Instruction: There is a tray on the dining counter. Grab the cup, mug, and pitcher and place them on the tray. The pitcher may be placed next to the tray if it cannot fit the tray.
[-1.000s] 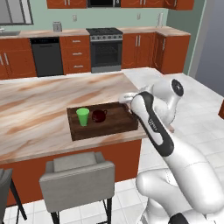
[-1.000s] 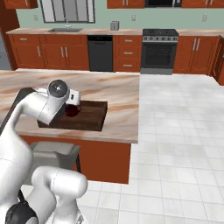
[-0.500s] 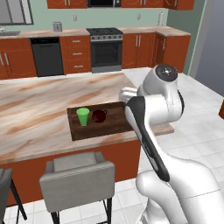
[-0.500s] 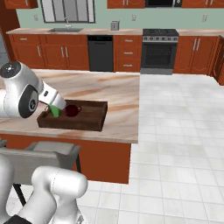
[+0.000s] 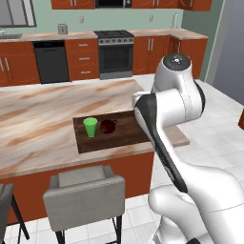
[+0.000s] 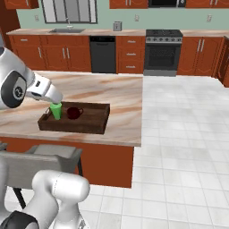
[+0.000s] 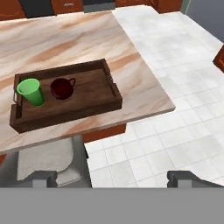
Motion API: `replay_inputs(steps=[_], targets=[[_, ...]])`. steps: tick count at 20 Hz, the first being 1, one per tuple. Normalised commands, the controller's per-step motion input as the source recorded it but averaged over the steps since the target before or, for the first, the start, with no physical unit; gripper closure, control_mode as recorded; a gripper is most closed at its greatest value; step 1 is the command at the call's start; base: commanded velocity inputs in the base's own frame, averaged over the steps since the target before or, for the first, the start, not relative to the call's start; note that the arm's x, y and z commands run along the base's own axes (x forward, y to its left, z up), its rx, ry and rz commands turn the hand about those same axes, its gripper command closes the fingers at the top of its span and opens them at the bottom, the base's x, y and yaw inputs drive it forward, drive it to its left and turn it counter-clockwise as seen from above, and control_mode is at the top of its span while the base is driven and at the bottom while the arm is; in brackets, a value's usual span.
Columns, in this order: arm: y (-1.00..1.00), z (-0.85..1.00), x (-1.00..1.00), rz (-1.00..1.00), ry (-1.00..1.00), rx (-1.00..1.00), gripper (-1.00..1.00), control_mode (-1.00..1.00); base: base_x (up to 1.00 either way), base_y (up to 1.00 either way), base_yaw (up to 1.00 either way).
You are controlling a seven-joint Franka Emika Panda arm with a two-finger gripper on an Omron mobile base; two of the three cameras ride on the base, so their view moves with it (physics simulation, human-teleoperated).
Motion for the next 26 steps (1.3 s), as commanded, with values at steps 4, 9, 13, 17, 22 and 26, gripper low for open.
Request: replay_inputs(steps=[4, 9, 13, 17, 22, 26], targets=[[0.00, -0.17, -0.19, 0.34, 0.00, -0.01, -1.00, -1.00, 0.00, 0.00, 0.00], [-0.01, -0.28, -0.22, 0.31, -0.02, 0.00, -1.00, -1.00, 0.00, 0.00, 0.00], [0.00, -0.17, -0.40, 0.05, -0.10, 0.00, -1.00, -1.00, 0.00, 0.00, 0.00], [0.00, 0.00, -0.37, 0.00, -0.04, 0.00, -1.00, -1.00, 0.00, 0.00, 0.00], [0.00, 0.00, -0.35, -0.07, -0.01, 0.00, -1.00, -1.00, 0.00, 0.00, 0.00], [0.00, 0.06, -0.37, -0.13, 0.00, 0.00, -1.00, -1.00, 0.00, 0.00, 0.00]])
